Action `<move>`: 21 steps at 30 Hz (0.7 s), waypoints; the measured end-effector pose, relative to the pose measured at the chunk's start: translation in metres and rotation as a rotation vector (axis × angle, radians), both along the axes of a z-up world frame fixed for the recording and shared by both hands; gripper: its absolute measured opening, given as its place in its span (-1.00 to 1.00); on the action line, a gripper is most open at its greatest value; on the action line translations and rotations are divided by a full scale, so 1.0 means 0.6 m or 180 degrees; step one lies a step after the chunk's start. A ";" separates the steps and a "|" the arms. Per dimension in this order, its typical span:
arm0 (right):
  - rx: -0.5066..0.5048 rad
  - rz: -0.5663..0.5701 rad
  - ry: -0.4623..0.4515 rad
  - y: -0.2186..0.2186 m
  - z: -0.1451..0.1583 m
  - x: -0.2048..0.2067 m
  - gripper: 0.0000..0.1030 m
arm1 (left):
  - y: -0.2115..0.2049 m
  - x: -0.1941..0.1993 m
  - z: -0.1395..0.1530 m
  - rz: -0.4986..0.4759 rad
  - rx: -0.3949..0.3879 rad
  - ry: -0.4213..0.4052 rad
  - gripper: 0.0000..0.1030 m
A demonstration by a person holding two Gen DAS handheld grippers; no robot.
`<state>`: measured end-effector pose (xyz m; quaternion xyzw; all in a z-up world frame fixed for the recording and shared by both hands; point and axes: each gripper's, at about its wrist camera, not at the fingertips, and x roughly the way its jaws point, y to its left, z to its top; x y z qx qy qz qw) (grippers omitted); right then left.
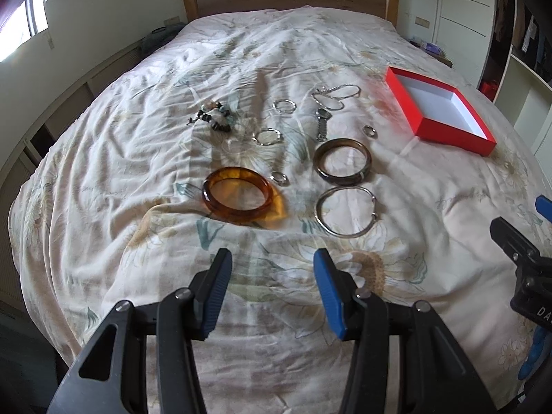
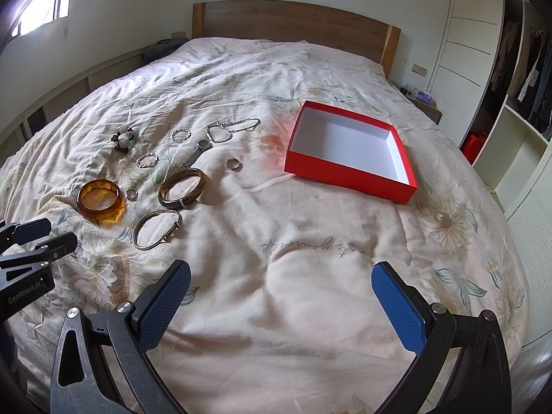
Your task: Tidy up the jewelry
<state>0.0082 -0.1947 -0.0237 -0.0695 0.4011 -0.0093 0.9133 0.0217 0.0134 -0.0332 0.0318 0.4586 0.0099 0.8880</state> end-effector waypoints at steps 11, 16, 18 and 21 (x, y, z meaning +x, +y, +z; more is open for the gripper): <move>0.0014 0.0079 0.0068 0.009 -0.003 0.004 0.99 | 0.015 0.007 -0.007 0.0047 -0.0055 0.0104 -0.08; 0.0005 0.0113 0.0101 0.014 -0.006 0.006 0.99 | 0.020 0.009 -0.010 0.0062 -0.0082 0.0124 -0.08; 0.0000 0.0130 0.0114 0.017 -0.007 0.007 0.99 | 0.023 0.011 -0.011 0.0076 -0.0104 0.0143 -0.08; -0.0011 0.0152 0.0137 0.021 -0.009 0.008 0.99 | 0.028 0.013 -0.014 0.0089 -0.0129 0.0169 -0.08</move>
